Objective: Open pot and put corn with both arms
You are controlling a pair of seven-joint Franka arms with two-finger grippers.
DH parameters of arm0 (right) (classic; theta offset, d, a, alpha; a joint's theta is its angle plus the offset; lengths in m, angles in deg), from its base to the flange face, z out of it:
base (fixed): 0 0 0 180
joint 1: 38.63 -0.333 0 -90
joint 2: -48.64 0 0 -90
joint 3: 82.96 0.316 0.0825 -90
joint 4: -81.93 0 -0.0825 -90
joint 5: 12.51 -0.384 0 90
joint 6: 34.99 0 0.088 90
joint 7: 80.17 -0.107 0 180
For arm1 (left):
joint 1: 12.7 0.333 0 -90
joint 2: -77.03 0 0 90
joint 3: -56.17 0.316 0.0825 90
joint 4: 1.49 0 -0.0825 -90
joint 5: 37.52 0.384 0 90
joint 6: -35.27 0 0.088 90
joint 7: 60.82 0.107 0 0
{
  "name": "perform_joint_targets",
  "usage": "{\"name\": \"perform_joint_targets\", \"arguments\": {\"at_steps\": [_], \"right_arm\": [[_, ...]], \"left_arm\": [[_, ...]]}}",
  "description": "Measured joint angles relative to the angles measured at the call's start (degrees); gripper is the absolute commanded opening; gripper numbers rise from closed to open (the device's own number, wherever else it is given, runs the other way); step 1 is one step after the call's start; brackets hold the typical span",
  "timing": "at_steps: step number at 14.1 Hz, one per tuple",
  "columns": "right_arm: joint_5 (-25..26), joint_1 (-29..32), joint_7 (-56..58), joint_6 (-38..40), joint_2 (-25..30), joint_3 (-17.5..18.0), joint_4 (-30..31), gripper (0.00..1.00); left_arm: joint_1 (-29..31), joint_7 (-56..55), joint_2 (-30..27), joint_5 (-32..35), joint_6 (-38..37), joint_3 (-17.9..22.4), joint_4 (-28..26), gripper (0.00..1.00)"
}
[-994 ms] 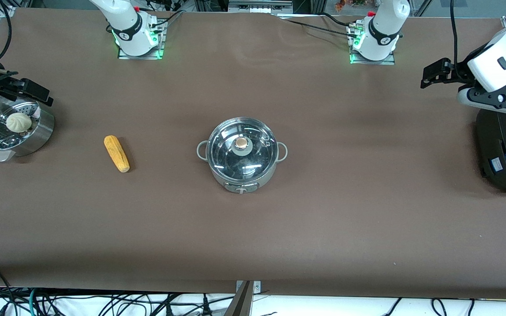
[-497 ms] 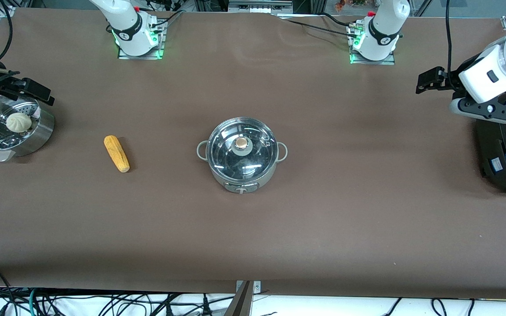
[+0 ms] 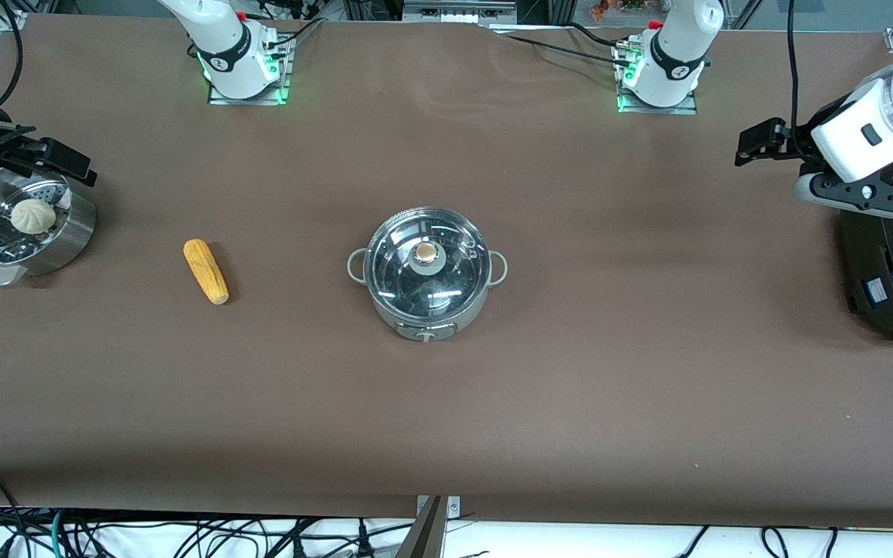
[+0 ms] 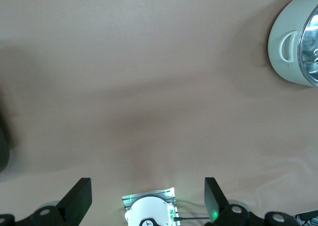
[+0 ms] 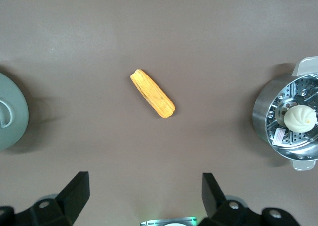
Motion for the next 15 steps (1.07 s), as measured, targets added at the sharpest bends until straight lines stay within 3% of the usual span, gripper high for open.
{"name": "perform_joint_targets", "arguments": {"at_steps": [4, 7, 15], "right_arm": [[0.0, 0.0, 0.0, 0.0, -0.2, 0.0, 0.0, 1.0], [0.0, 0.0, 0.0, 0.1, -0.2, 0.0, 0.0, 1.0], [-1.1, -0.1, 0.5, 3.6, -2.6, 0.0, 0.3, 1.0]], "left_arm": [[-1.6, -1.0, 0.2, 0.0, 0.0, -0.8, 0.0, 1.0], [-5.3, -7.6, 1.6, -0.1, 2.4, -1.7, 0.0, 1.0], [-21.0, -28.7, 9.7, -0.5, 18.2, -2.6, 0.2, 1.0]]}}
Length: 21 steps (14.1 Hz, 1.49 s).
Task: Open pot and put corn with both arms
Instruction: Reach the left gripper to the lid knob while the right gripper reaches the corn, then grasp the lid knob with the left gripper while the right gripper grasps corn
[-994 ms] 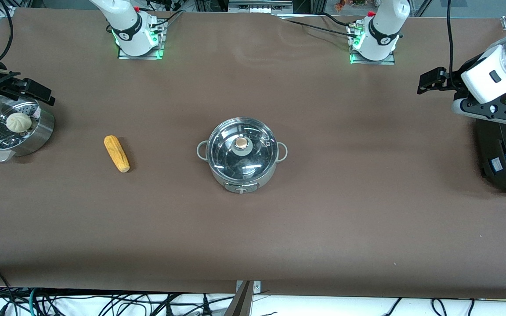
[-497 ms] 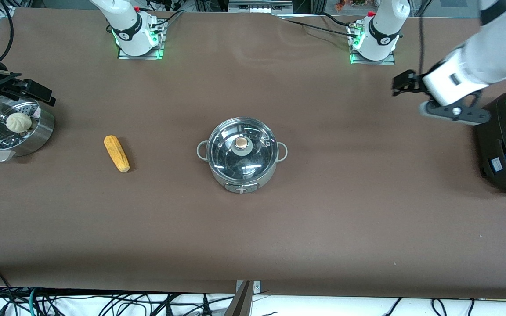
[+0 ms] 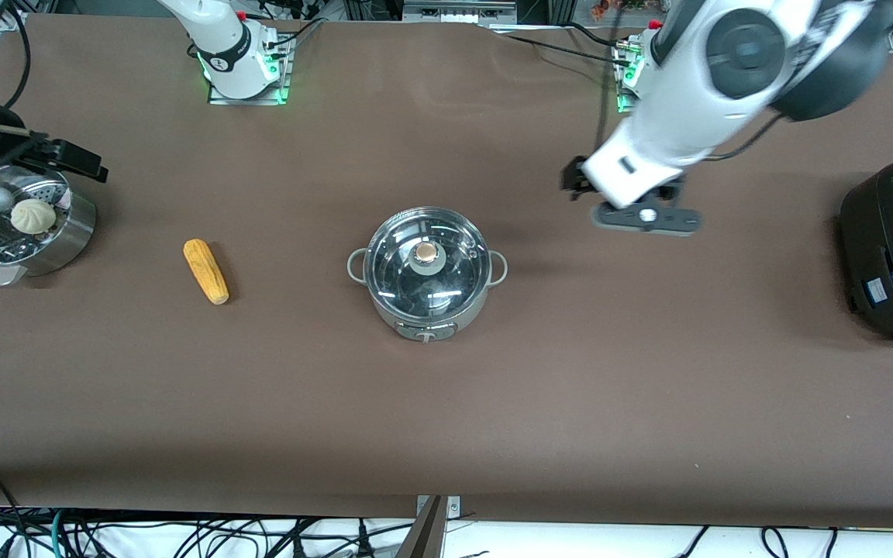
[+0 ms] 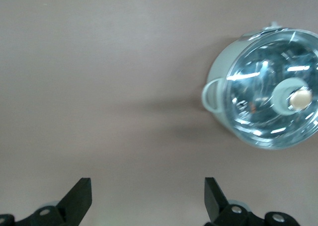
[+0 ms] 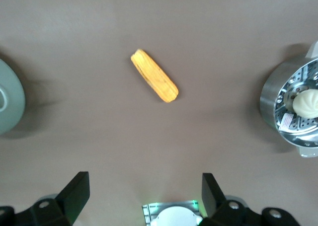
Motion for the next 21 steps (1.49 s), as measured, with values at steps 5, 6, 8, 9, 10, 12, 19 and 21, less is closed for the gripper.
{"name": "perform_joint_targets", "arguments": {"at_steps": [5, 6, 8, 9, 10, 12, 19, 21], "right_arm": [[0.1, -0.1, 9.0, -2.6, -6.6, 0.0, 1.6, 1.0], [0.3, -0.5, 11.2, -5.3, -8.0, 0.1, 2.8, 1.0], [4.2, -2.8, 13.3, -10.1, -10.8, 0.4, 4.7, 1.0], [6.9, -4.5, 13.4, -12.1, -11.9, 0.5, 5.6, 1.0], [9.1, -6.0, 13.4, -15.0, -12.9, 0.7, 7.1, 1.0], [14.1, -8.2, 14.0, -23.8, -14.4, 0.9, 12.8, 1.0], [17.7, -8.6, 15.7, -53.5, -16.9, 0.4, 31.7, 1.0], [18.9, -8.5, 15.8, -55.1, -18.0, -0.3, 31.9, 1.0]], "left_arm": [[-8.8, -13.3, 8.5, 0.0, 8.7, -0.1, 4.9, 1.0], [-10.4, -15.9, 10.7, 0.0, 9.2, -0.1, 7.1, 1.0], [-13.7, -20.9, 15.5, 0.0, 10.6, 0.0, 11.8, 1.0], [-15.0, -22.9, 17.6, 0.0, 11.7, 0.1, 13.5, 1.0], [-15.7, -24.0, 19.4, 0.0, 13.0, 0.1, 14.8, 1.0], [-16.3, -24.4, 22.1, 0.0, 15.8, 0.2, 16.3, 1.0], [-18.8, -21.4, 27.1, 0.1, 17.3, 3.3, 21.9, 0.98], [-20.3, -18.3, 28.6, 0.1, 17.3, 5.2, 22.7, 0.98]]}}
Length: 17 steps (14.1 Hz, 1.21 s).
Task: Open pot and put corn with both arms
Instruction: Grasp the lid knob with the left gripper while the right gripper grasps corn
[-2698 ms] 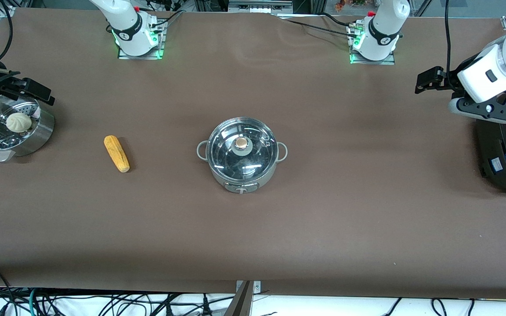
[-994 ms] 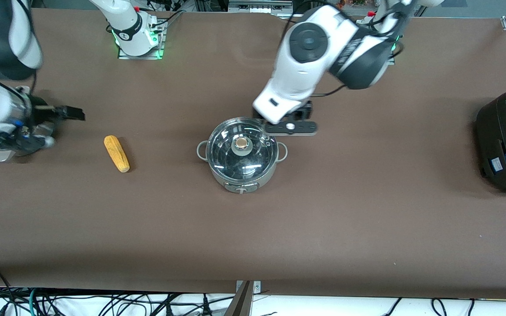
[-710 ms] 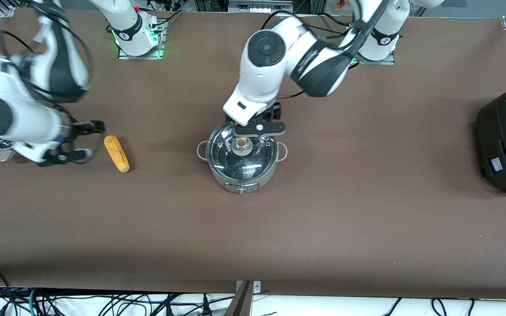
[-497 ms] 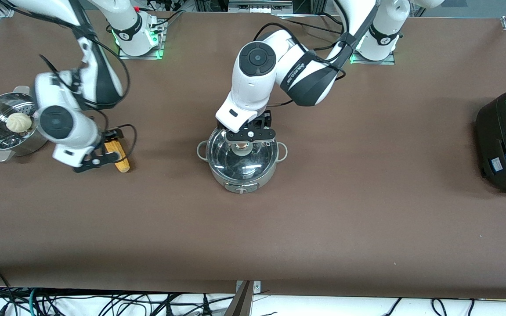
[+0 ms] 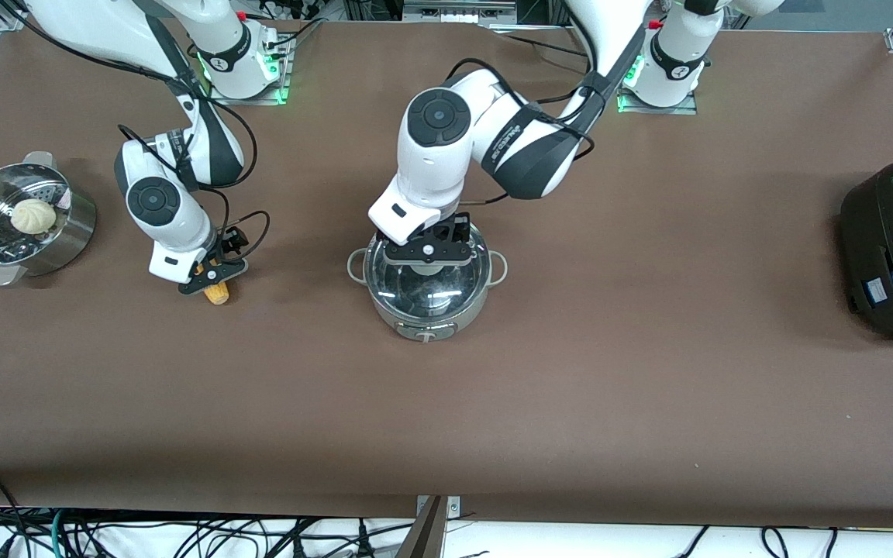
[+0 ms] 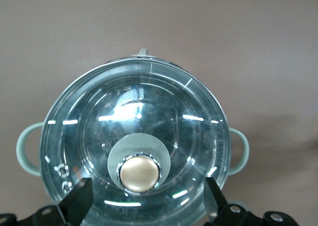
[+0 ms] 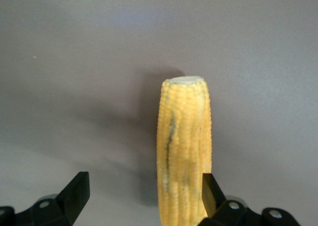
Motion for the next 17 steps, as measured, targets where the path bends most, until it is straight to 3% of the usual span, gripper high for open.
{"name": "perform_joint_targets", "arguments": {"at_steps": [3, 6, 7, 9, 10, 13, 17], "right_arm": [[5.6, 0.2, 0.1, -1.3, -0.6, -2.3, 0.0, 1.0], [6.3, 0.5, 0.2, -2.7, -1.8, -2.9, 0.1, 0.99], [6.3, 0.5, 0.2, -3.0, -2.6, -2.9, 0.1, 0.75], [6.3, 0.5, 0.0, -3.5, -3.4, -2.9, 0.1, 0.19], [6.3, 0.5, -0.3, -3.5, -3.4, -2.9, 0.1, 0.08], [6.3, 0.5, -1.1, -3.5, -3.2, -3.0, -0.1, 0.08], [6.3, 0.4, -5.5, 2.1, -1.3, -1.9, -2.5, 0.08]], "left_arm": [[-0.5, 2.8, 1.7, 0.0, 0.3, 0.6, 0.5, 0.99], [-0.5, 4.1, 2.6, 0.0, 1.1, 0.8, 0.8, 0.98], [-0.5, 4.5, 2.8, 0.0, 1.2, 0.8, 0.8, 0.98], [-0.5, 5.0, 3.3, 0.0, 1.2, 0.9, 0.8, 0.99], [-0.5, 5.1, 3.6, 0.0, 1.2, 1.1, 0.8, 0.98], [-0.5, 5.3, 4.2, 0.2, 1.3, 1.3, 0.8, 0.96], [-0.5, 5.3, 4.2, 0.2, 1.3, 1.3, 0.8, 0.68]]}}
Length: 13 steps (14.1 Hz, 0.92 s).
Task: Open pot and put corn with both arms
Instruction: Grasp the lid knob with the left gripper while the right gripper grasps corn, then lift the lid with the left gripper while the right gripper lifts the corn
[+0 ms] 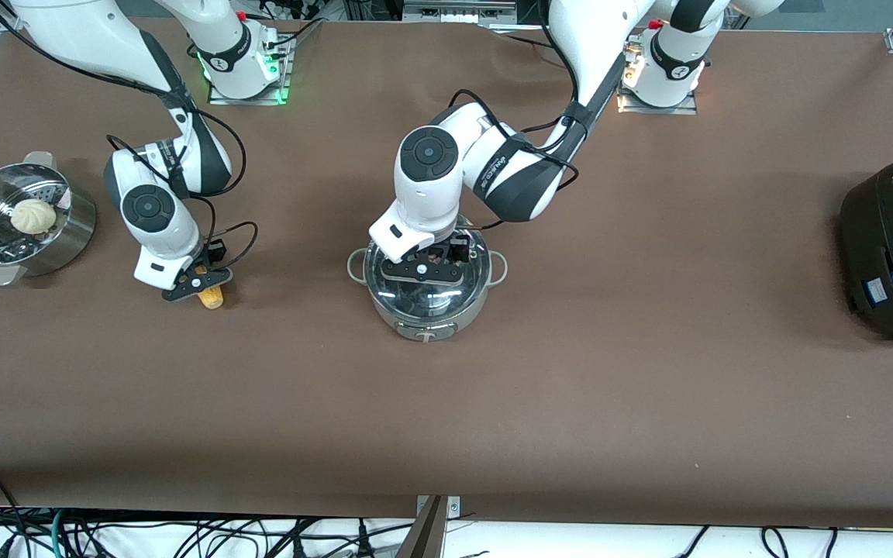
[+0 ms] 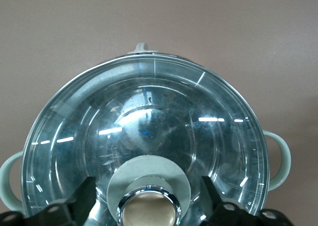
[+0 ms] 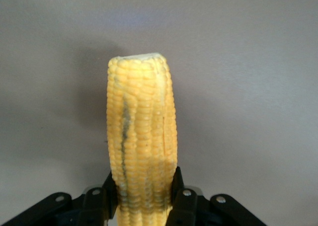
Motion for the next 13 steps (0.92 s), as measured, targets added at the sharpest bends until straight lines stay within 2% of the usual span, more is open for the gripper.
{"name": "perform_joint_targets", "arguments": {"at_steps": [2, 5, 7, 10, 13], "right_arm": [[-1.2, 0.0, -1.2, 10.7, 1.1, 2.3, -5.3, 0.09], [-10.4, -0.6, -1.6, 26.2, 1.8, 4.9, -15.8, 0.09], [-15.2, -0.6, -1.6, 32.7, 1.9, 5.0, -21.2, 0.1], [-22.1, -0.3, -1.6, 40.3, 1.8, 4.8, -26.5, 0.1], [-26.0, -0.1, -1.6, 47.7, 1.8, 4.6, -32.6, 0.1]], "left_arm": [[-0.1, 0.0, 0.0, 0.0, 0.0, 0.0, 0.0, 0.59], [-0.2, 0.0, 0.0, 0.1, 0.0, 0.0, 0.0, 0.36], [-0.2, 0.0, 0.0, 0.1, 0.0, 0.1, 0.1, 0.24], [-0.2, -0.1, 0.0, 0.1, -0.1, 0.1, 0.2, 0.24], [-0.1, -0.2, -0.1, -0.8, -3.2, 0.1, 1.4, 0.24]]}}
